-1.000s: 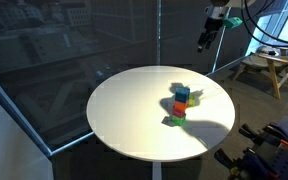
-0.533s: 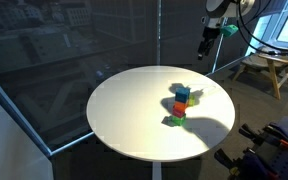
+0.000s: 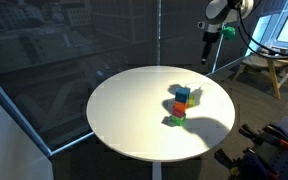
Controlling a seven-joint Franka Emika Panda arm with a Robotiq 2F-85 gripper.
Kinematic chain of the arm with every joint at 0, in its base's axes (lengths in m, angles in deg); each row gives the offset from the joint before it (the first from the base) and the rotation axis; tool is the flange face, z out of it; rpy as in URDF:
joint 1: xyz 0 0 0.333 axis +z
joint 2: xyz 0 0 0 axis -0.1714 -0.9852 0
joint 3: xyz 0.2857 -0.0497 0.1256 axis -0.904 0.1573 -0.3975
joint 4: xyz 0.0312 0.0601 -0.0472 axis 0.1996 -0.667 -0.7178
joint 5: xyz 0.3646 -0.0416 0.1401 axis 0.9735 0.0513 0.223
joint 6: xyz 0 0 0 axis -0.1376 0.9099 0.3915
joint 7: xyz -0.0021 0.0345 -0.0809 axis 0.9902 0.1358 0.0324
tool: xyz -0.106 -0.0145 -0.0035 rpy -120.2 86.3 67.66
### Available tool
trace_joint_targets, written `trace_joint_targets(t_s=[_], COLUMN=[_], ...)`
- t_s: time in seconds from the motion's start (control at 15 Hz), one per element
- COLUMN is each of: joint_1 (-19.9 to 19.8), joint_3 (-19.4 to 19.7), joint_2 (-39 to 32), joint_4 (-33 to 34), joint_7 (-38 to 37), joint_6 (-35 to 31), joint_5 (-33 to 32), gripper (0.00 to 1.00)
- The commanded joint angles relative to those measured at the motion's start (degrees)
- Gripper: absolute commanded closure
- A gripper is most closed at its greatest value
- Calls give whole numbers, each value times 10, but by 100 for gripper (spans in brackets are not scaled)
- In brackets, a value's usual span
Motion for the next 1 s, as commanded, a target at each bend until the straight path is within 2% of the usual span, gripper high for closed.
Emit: trace_joint_targets(t_s=[0.0, 0.53, 0.93], joint_1=[-9, -3, -6], joint_3=[-16, -32, -37], joint_2=[-6, -26, -33], joint_4=[-14, -45, -45], joint_7=[32, 24, 21], joint_6=[-28, -70, -65], joint_5=[-10, -21, -15], gripper=[0, 0, 0])
